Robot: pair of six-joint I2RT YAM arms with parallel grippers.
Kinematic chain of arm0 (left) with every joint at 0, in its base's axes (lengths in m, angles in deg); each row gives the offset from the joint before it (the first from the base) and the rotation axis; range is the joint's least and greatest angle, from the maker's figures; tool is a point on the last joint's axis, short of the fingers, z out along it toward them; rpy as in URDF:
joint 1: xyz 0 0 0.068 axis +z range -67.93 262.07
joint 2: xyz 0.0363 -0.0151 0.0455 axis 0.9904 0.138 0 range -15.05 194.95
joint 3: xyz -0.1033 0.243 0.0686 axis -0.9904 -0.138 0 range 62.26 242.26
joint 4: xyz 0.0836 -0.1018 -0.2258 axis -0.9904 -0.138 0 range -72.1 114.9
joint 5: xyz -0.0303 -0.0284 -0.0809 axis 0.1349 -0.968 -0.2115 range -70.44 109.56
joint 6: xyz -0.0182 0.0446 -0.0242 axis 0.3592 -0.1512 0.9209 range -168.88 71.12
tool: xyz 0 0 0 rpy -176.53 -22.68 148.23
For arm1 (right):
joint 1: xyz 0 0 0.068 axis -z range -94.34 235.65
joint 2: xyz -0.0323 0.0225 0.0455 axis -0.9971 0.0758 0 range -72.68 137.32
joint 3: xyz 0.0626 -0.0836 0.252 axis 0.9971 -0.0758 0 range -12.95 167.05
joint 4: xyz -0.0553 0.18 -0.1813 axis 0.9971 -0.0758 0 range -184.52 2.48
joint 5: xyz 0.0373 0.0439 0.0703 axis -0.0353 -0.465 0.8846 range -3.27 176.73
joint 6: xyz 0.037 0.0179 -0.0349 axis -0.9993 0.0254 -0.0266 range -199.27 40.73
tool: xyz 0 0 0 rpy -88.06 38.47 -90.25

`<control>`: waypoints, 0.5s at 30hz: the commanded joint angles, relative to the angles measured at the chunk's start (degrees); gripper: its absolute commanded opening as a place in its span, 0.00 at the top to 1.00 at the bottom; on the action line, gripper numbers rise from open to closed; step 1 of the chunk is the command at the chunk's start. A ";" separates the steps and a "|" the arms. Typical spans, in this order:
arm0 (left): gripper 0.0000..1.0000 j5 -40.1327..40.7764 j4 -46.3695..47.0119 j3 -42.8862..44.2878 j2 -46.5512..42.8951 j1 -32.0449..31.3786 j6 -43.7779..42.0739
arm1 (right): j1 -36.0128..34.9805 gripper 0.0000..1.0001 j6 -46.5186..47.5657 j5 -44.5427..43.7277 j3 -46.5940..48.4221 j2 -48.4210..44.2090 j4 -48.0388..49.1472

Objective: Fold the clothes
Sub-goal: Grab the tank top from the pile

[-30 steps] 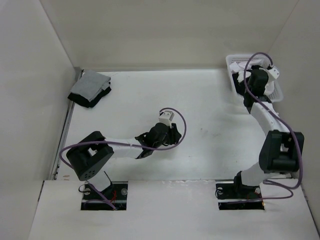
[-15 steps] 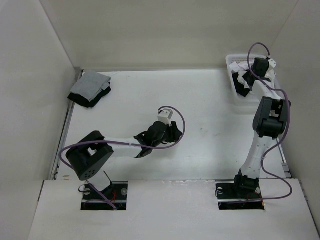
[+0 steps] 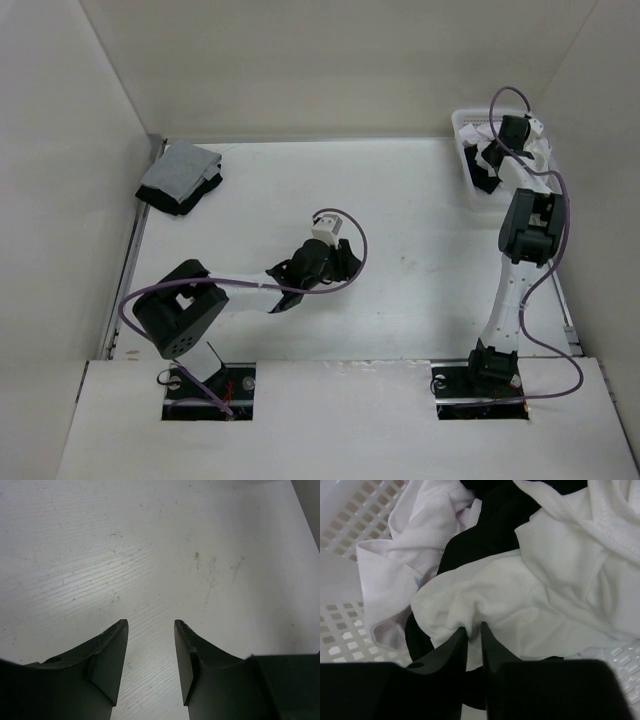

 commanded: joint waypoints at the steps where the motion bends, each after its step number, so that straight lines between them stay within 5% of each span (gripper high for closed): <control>1: 0.59 -1.60 4.22 -0.04 0.36 0.65 0.72 | -0.14 0.94 0.30 -1.59 -1.22 -2.33 3.60; 5: 0.59 -2.56 4.40 0.23 0.80 0.65 1.34 | -0.93 0.98 0.13 -2.38 -14.20 -15.39 16.33; 15: 0.60 -2.65 5.63 -1.70 -3.49 2.14 2.30 | -12.34 0.99 -2.87 0.60 -36.74 -55.23 23.76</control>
